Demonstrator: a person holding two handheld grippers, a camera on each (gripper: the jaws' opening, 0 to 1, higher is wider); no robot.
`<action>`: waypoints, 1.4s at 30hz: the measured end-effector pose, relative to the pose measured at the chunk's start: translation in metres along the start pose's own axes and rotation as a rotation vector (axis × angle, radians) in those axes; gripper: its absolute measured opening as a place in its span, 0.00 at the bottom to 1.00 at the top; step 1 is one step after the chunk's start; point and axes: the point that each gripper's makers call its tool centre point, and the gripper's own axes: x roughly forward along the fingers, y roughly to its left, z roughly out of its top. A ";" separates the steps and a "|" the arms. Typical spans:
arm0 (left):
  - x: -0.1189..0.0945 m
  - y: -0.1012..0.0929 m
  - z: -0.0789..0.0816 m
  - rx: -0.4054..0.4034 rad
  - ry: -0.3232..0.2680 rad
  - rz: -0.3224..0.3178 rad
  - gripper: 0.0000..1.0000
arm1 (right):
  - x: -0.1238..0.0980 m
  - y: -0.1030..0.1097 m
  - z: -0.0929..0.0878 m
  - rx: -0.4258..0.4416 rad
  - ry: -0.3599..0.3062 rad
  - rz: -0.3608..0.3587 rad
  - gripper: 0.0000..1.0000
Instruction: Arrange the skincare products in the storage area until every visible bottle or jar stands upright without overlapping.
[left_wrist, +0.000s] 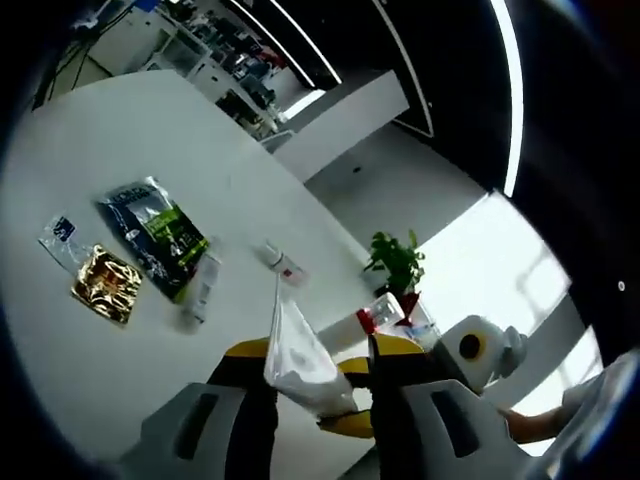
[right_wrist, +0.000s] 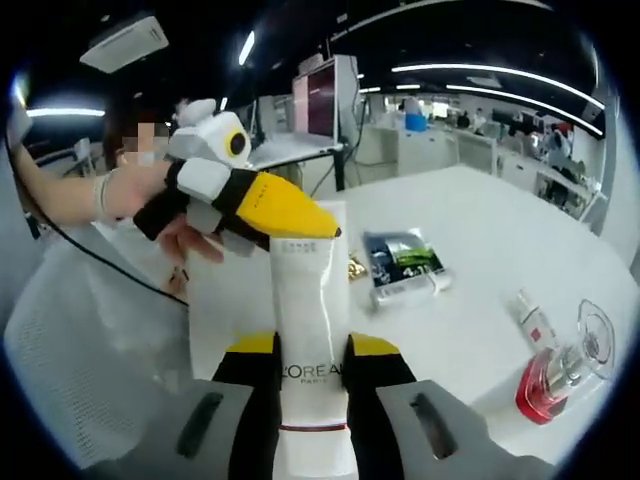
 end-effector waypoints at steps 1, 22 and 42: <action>0.002 -0.001 -0.002 0.001 0.002 -0.001 0.23 | -0.001 -0.001 0.002 -0.003 -0.007 -0.012 0.23; 0.033 -0.019 0.002 -0.098 -0.152 0.036 0.16 | -0.022 -0.025 0.010 0.009 -0.044 -0.172 0.24; 0.052 -0.015 -0.006 -0.171 -0.130 0.039 0.18 | -0.027 -0.033 0.007 0.037 -0.030 -0.226 0.25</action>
